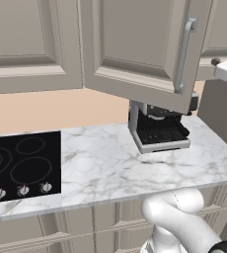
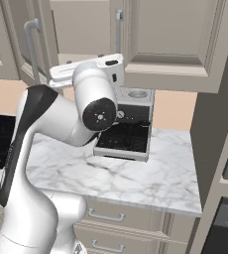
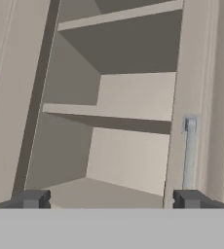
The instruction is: Open the cabinet directly in front. Then move the wine and the mug to the dining counter with the jar on it.
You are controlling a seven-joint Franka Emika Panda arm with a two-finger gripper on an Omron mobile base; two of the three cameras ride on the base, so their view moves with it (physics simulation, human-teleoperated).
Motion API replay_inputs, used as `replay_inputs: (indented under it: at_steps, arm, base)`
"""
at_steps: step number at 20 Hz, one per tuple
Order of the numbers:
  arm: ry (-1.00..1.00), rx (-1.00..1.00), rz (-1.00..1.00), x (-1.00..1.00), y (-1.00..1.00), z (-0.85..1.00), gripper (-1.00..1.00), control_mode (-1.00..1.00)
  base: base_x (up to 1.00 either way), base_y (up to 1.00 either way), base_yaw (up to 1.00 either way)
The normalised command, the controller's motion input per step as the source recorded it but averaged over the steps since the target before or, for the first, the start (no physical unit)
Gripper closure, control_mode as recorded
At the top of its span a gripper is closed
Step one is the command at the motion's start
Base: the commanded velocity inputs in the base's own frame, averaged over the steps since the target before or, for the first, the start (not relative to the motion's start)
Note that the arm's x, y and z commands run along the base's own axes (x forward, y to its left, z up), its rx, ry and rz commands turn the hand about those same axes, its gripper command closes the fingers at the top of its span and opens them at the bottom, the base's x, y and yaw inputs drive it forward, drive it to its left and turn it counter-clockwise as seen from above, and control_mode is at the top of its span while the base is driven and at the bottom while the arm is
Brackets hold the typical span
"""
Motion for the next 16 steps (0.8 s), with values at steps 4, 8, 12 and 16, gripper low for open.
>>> replay_inputs:
  at_steps: [4,8,12,16]
  arm:
    - [0.00,0.00,0.03,0.19,0.22,0.00,-1.00,-1.00]
    - [0.00,0.00,0.03,0.14,0.28,-0.02,-1.00,-1.00]
    - [0.02,0.00,0.04,0.12,0.26,-0.08,-1.00,-1.00]
    - [0.04,0.00,0.07,0.02,0.31,-0.08,-1.00,-1.00]
  base:
    - [0.00,0.00,0.00]
    - [0.00,0.00,0.00]
    - [0.00,0.00,0.00]
    - [0.00,0.00,0.00]
